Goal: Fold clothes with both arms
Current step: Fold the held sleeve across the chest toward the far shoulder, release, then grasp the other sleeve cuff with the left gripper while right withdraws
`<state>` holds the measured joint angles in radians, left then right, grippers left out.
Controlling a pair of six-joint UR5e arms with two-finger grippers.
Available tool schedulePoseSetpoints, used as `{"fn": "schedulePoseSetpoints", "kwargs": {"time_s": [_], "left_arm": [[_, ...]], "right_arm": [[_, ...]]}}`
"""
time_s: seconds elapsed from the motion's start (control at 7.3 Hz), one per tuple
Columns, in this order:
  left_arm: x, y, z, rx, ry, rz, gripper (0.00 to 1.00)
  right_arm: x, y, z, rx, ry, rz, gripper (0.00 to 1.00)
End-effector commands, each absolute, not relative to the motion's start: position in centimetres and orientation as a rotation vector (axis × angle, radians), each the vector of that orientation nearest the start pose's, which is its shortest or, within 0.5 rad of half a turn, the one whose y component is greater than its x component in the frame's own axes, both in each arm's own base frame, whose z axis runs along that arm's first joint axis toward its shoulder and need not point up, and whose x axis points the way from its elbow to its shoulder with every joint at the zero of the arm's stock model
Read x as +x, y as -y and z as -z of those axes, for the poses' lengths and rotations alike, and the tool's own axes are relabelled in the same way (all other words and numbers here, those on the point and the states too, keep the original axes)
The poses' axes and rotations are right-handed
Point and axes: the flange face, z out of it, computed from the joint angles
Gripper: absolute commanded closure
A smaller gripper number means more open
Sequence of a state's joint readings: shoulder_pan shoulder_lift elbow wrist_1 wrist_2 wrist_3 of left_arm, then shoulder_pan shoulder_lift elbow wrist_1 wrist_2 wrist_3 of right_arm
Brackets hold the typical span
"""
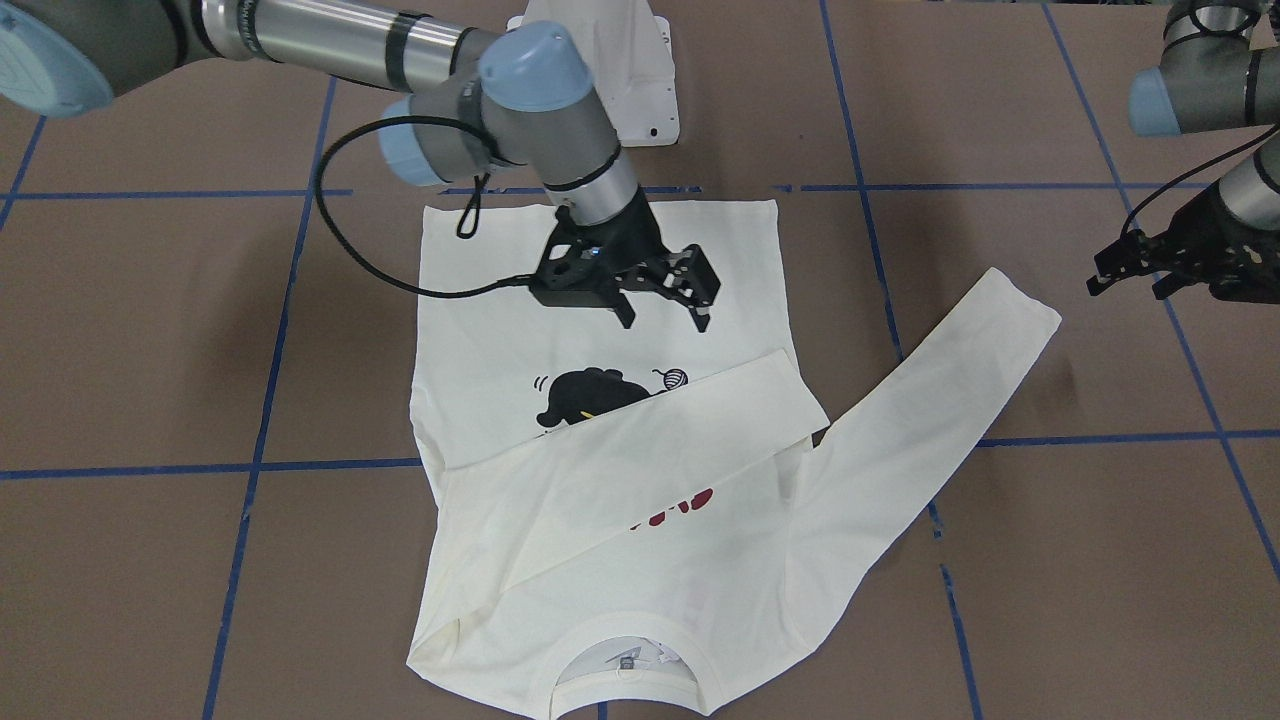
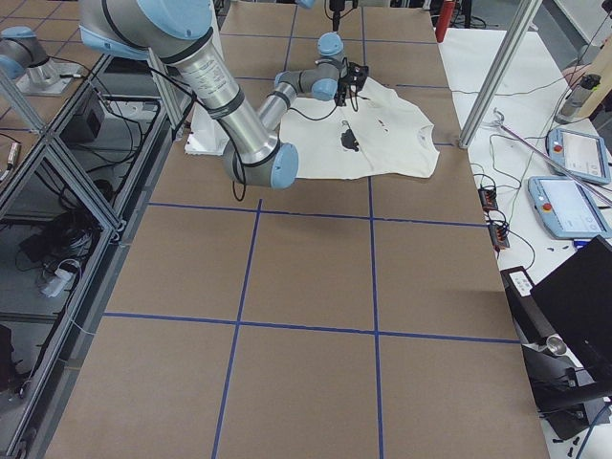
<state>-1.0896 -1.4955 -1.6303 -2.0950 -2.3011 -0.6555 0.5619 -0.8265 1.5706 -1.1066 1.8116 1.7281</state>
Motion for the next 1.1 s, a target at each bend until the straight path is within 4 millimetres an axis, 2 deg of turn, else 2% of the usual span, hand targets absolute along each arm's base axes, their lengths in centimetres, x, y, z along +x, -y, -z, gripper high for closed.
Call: {"fn": "schedulePoseSetpoints", "kwargs": {"time_s": [0.0, 0.14, 0.55, 0.68, 0.82, 0.96], "left_arm": [[21.5, 46.1, -62.3, -0.008, -0.806, -0.028, 0.10], [22.8, 45.5, -62.4, -0.029, -0.802, -0.029, 0.20], [23.8, 44.9, -62.6, -0.044, -0.797, -0.044, 0.42], [23.8, 44.9, -62.7, -0.045, -0.795, -0.043, 0.63], [23.8, 44.9, -62.4, -0.046, -0.797, -0.039, 1.00], [23.9, 44.9, -62.0, -0.042, -0.803, -0.039, 1.00]], "right_arm": [[-41.2, 47.1, -22.7, 0.003, 1.220, -0.435, 0.00], [-40.8, 46.9, -23.5, 0.016, 1.209, -0.410, 0.00], [-41.0, 46.9, -23.6, 0.018, 1.207, -0.413, 0.00], [-41.0, 46.9, -23.7, 0.019, 1.205, -0.414, 0.00], [-41.0, 46.8, -23.7, 0.021, 1.205, -0.412, 0.00], [-41.0, 46.8, -23.8, 0.020, 1.204, -0.413, 0.00]]}}
